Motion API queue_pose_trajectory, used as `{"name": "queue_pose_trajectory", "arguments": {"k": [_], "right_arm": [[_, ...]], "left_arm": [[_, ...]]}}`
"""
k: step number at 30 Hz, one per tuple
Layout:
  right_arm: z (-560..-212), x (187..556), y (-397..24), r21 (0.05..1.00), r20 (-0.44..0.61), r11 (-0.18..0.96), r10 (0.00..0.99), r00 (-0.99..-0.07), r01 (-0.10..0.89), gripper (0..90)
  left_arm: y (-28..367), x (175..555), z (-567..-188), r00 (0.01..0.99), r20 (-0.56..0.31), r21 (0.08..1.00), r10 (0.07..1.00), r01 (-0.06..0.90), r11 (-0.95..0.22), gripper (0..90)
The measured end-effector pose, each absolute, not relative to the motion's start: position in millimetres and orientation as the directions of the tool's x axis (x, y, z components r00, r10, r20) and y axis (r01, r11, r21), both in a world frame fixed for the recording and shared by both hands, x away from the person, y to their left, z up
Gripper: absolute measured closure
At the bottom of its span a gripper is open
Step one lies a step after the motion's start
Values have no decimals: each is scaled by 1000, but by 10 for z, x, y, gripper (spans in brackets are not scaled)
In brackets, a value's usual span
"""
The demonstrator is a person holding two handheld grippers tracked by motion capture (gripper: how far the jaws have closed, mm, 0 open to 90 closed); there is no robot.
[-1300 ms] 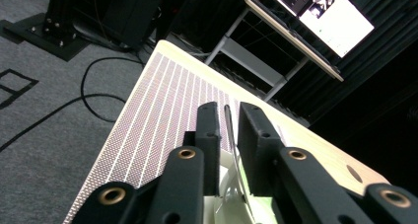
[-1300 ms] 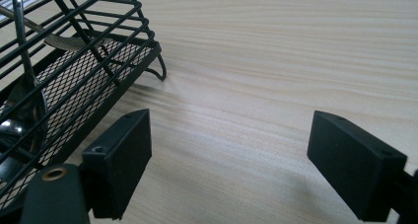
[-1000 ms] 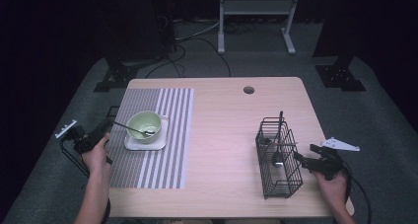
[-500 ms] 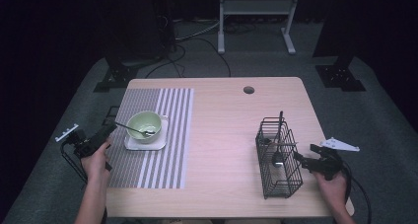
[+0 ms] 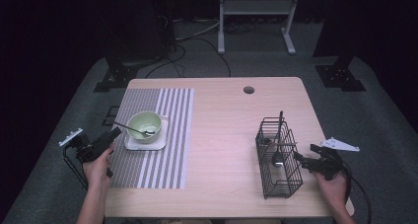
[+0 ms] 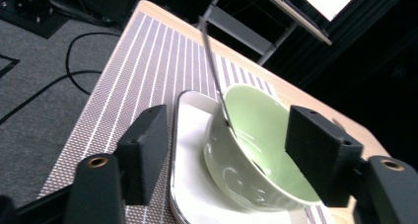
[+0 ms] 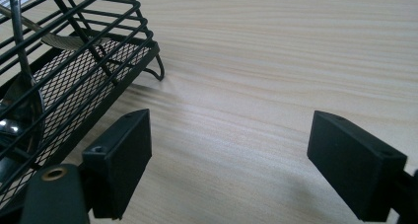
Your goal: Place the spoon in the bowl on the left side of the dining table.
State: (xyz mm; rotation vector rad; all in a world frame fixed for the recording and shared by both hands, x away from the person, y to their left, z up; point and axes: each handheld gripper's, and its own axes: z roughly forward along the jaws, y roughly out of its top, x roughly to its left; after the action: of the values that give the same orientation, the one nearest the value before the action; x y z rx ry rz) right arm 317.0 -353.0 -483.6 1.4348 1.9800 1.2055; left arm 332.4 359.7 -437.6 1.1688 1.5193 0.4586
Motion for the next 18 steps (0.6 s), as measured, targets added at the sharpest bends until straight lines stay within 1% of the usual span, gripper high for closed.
{"name": "queue_pose_trajectory", "arguments": {"k": [2, 7, 18], "right_arm": [[-4836, 3170, -3531, 828, 154, 94, 910, -385, 553, 160], [-4835, 3170, -3531, 828, 155, 93, 910, -385, 553, 160], [-4835, 3170, -3535, 829, 158, 91, 909, -387, 552, 161]], "left_arm": [[3564, 3314, -4365, 105, -514, 798, 851, 422, 430, 293], [3487, 3295, -4332, 138, -483, 816, 864, 428, 388, 277], [3402, 3278, -4307, 175, -472, 823, 864, 438, 361, 253]]}}
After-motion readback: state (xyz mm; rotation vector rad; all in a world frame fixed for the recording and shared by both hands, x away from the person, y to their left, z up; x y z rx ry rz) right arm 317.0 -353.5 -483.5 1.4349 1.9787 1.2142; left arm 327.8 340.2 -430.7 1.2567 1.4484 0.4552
